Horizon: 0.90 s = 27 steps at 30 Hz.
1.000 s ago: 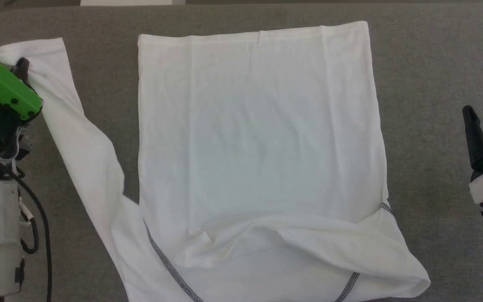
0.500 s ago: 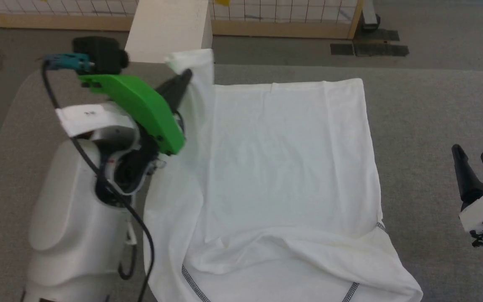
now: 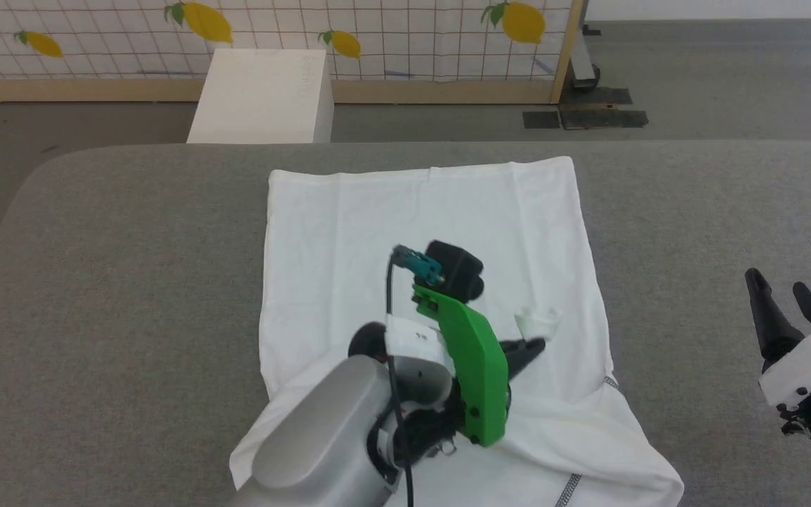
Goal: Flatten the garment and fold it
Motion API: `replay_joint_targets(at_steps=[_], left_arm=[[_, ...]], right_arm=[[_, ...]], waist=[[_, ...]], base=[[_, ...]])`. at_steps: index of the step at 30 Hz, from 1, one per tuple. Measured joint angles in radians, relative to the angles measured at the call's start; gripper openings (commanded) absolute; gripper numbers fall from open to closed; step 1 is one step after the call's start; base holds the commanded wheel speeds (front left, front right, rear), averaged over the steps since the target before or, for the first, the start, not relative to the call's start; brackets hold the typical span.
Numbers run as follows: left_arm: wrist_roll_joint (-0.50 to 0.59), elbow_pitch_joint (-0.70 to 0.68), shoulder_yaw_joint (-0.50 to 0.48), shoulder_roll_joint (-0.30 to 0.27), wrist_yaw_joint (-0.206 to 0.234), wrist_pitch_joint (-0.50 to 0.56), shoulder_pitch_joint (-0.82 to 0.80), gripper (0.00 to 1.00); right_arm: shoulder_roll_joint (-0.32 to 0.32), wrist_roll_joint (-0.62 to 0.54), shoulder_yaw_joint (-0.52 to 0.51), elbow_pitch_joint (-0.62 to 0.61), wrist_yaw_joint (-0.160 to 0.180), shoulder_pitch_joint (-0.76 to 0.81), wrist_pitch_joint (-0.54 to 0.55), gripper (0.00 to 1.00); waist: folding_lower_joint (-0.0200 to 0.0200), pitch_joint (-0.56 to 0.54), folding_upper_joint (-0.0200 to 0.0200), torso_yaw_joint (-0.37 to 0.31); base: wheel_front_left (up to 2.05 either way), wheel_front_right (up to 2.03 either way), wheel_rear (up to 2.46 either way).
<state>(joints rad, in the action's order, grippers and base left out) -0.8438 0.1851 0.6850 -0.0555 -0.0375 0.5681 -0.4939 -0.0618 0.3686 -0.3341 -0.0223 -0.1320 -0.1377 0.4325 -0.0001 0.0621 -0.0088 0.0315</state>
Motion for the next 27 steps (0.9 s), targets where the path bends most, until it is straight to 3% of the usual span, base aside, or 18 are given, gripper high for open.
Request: replay_joint_targets(at_steps=[3, 12, 14, 21, 27], left_arm=[[-0.01, 0.13, 0.139, 0.002, 0.01, -0.027, -0.011, 0.0], [-0.077, 0.297, 0.259, 0.003, 0.016, -0.042, -0.025, 0.0], [-0.106, 0.298, 0.271, 0.002, 0.017, -0.045, -0.03, 1.0], [-0.208, 0.254, 0.264, 0.003, 0.018, -0.051, -0.104, 1.0], [-0.264, 0.215, 0.15, -0.001, 0.032, -0.134, -0.153, 1.0]], right_arm=[[0.003, 0.0, 0.009, 0.005, 0.0, -0.001, 0.0, 1.0], [0.003, 0.0, 0.009, 0.018, 0.0, -0.003, -0.01, 1.0], [0.003, 0.0, 0.008, 0.025, 0.0, -0.003, -0.011, 1.0], [0.003, 0.0, 0.008, 0.044, 0.0, -0.003, -0.016, 1.0], [0.004, 0.0, 0.013, 0.044, 0.0, 0.0, -0.018, 1.0]], waist=[[0.0, 0.026, 0.0, -0.033], [0.0, 0.077, 0.0, -0.088], [0.0, 0.082, 0.0, -0.095], [0.0, 0.055, 0.0, -0.083], [0.0, 0.017, 0.0, -0.05]], base=[[0.0, 0.0, 0.0], [0.0, 0.0, 0.0], [0.0, 0.0, 0.0], [0.0, 0.0, 0.0], [0.0, 0.0, 0.0]])
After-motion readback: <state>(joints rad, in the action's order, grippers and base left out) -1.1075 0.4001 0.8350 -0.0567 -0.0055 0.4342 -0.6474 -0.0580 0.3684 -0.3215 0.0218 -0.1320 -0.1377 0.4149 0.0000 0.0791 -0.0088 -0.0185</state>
